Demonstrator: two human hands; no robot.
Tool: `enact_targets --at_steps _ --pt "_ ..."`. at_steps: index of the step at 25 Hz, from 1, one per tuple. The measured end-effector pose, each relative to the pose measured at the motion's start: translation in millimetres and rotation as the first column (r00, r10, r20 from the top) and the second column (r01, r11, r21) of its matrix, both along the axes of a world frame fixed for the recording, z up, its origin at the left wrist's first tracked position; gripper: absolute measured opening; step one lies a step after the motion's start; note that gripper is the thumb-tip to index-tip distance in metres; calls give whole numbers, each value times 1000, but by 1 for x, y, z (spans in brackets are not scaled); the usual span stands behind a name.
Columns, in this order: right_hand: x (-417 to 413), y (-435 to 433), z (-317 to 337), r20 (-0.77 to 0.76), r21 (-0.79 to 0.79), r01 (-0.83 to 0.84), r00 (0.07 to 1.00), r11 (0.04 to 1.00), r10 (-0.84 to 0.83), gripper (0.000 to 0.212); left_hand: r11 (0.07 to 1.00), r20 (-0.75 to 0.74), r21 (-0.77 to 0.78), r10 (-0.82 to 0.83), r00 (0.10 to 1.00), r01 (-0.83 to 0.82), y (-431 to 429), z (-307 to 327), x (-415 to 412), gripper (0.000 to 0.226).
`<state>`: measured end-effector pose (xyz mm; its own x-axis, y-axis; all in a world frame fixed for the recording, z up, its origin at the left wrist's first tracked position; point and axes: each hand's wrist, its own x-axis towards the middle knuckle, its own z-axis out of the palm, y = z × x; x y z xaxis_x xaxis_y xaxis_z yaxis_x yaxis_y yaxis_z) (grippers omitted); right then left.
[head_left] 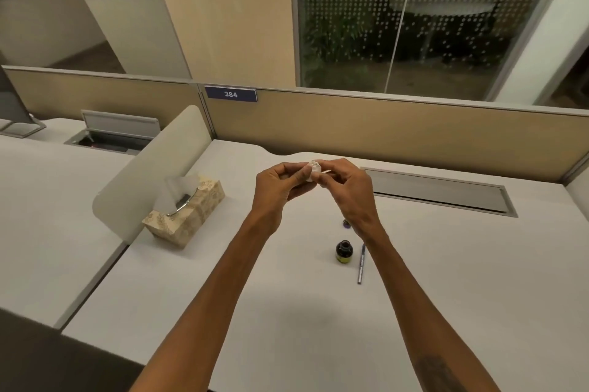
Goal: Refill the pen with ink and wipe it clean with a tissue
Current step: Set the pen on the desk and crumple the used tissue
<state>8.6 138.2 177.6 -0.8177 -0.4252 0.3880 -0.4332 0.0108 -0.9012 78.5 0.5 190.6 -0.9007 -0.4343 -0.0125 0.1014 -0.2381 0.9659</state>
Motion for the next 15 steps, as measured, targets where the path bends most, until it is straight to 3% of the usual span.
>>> enact_targets --at_steps 6,15 --pt "30 -49 -7 46 -52 6 999 999 -3 19 999 3 10 43 999 -43 -41 -3 37 19" --pt "126 -150 -21 293 -75 -234 924 969 246 24 983 36 -64 172 984 -170 -126 -31 155 34"
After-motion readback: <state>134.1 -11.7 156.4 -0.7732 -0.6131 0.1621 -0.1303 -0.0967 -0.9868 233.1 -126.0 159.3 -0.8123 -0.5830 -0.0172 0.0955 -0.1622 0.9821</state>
